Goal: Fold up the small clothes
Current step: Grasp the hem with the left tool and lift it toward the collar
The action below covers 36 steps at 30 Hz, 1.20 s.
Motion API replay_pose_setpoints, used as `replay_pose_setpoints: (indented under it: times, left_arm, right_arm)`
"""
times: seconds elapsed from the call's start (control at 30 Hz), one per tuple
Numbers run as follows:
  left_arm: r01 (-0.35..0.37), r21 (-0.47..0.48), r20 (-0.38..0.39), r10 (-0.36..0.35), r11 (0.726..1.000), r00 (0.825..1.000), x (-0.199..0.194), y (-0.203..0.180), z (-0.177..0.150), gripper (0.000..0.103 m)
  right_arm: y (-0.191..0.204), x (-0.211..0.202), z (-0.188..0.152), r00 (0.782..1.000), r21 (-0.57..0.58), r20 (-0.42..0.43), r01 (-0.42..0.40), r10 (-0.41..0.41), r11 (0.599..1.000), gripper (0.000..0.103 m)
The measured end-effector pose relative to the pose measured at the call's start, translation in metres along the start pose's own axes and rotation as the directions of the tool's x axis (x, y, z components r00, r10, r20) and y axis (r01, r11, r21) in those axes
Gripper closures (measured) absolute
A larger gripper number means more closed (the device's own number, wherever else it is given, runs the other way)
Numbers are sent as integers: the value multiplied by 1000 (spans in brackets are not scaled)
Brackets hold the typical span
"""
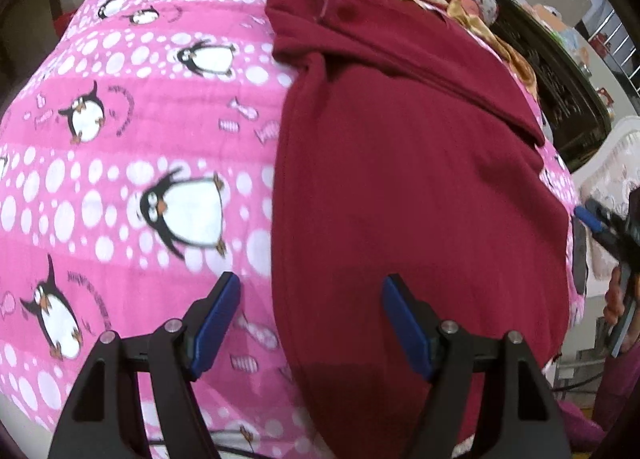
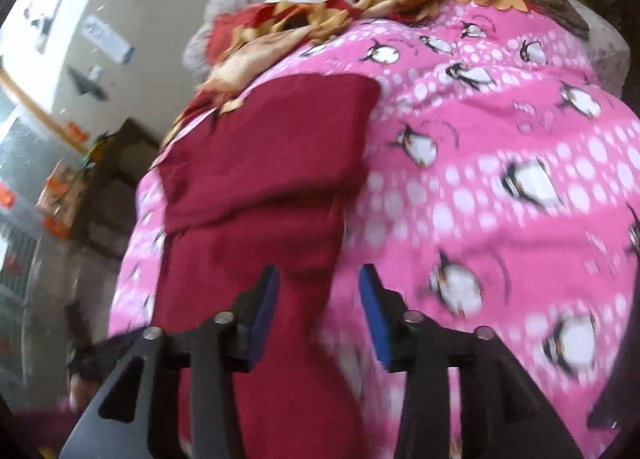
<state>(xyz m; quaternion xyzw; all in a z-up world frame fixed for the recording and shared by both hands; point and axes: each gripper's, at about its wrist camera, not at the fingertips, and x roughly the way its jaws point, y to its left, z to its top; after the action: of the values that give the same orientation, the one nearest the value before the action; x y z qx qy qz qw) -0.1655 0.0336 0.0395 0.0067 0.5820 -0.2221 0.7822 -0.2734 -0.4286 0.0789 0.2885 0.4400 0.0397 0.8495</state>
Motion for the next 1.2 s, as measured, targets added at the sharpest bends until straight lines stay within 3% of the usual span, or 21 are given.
replay_pose_setpoints:
  times: [0.23,0.33,0.4,0.47,0.5,0.53,0.57,0.6,0.67,0.87,0.97,1.03,1.1,1.17,1.2]
  left_arm:
    - [-59,50,-6,59,997,998,1,-9,-11,26]
    - [-76,56,-1,76,996,997,2,-13,-14,26]
    - [-84,62,3,84,995,996,4,-16,-15,26]
    - [-83,68,6,83,994,997,5,-19,-15,26]
    - [-78,70,10,77,995,997,5,-21,-15,27]
    - [-63,69,13,62,996,998,5,-22,-15,34]
    - [-47,70,15,47,996,999,5,-23,-16,50]
    - [-50,77,18,48,996,999,6,-27,-15,60]
    - [-42,97,34,39,994,999,4,-31,-15,91]
    - [32,104,69,-39,994,997,-33,-26,-12,93]
    - [20,127,75,-30,992,997,-47,-21,-14,93]
    - [4,130,52,-11,991,999,-39,-20,-19,93]
    - [-15,126,18,13,992,1000,-25,-16,-24,92]
    - [-30,103,3,30,994,1000,-19,-15,-27,86]
    - [-32,96,-3,32,995,999,-18,-15,-29,85]
  right_arm:
    - [-12,32,-56,991,-28,-129,30,-33,999,51]
    - [-8,34,-64,994,-65,-92,54,-60,996,52]
    - [-4,33,-65,993,-64,-94,64,-70,996,61]
    - [2,32,-66,993,-91,-98,58,-67,994,80]
    - [10,31,-68,992,-126,-98,66,-78,990,83]
    - [15,29,-68,991,-149,-95,77,-91,986,88]
    - [19,27,-69,992,-160,-91,72,-87,984,91]
    - [20,25,-69,993,-154,-92,56,-71,987,92]
    - [21,19,-68,995,-116,-105,-13,1,993,93]
    - [24,-11,-68,974,-57,-147,-185,175,981,94]
    - [25,-21,-72,958,-66,-180,-237,222,969,94]
    - [20,-11,-77,959,-64,-208,-209,192,976,94]
    - [10,3,-84,967,-74,-228,-130,110,989,93]
    - [4,8,-87,971,-63,-219,-113,96,992,72]
    - [1,7,-89,972,-47,-214,-112,99,993,67]
